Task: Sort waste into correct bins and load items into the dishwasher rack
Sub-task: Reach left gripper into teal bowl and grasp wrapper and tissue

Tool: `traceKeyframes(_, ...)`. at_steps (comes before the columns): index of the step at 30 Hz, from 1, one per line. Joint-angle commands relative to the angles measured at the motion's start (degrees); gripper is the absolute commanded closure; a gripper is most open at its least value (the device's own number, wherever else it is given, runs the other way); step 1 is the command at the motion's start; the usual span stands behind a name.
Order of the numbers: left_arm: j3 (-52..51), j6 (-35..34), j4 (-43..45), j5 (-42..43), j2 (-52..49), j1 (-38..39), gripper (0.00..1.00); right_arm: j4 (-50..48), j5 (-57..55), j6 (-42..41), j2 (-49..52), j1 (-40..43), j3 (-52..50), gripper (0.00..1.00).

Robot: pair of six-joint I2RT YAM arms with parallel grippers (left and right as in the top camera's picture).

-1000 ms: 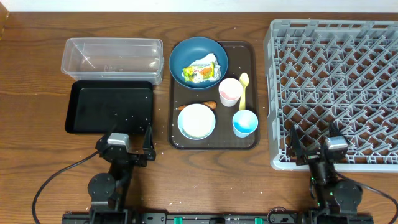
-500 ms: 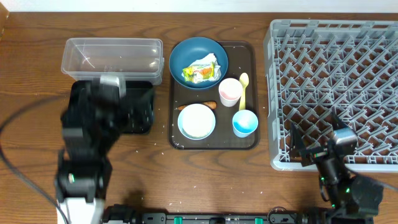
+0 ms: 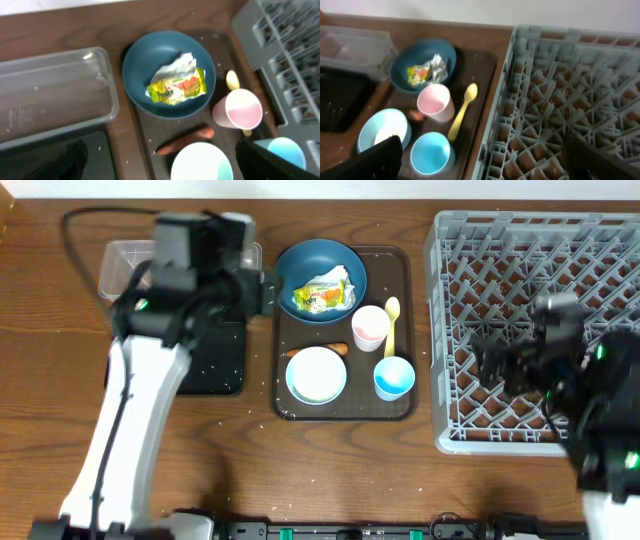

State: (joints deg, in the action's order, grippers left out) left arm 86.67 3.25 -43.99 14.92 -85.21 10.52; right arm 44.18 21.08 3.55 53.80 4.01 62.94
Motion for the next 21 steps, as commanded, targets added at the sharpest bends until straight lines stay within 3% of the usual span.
traceKeyframes(1, 5.5, 1.1, -2.3, -5.6, -6.3, 3.9, 0.03, 5.0, 0.4, 0.8, 8.0, 0.4, 8.6, 0.01)
traceKeyframes(5, 6.4, 2.1, 0.9, -5.3, -12.4, 7.6, 0.03, 5.4, 4.1, 0.8, 13.1, 0.4, 10.6, 0.01)
traceKeyframes(11, 6.4, 11.7, 10.1, -3.8, -20.2, 9.6, 0.03, 6.3, 5.8, 0.8, 16.7, 0.3, 10.4, 0.01)
traceKeyframes(21, 6.4, 15.0, 18.0, -3.6, -30.3, 9.8, 0.03, 7.7, 5.7, 0.8, 16.7, 0.4, 10.4, 0.01)
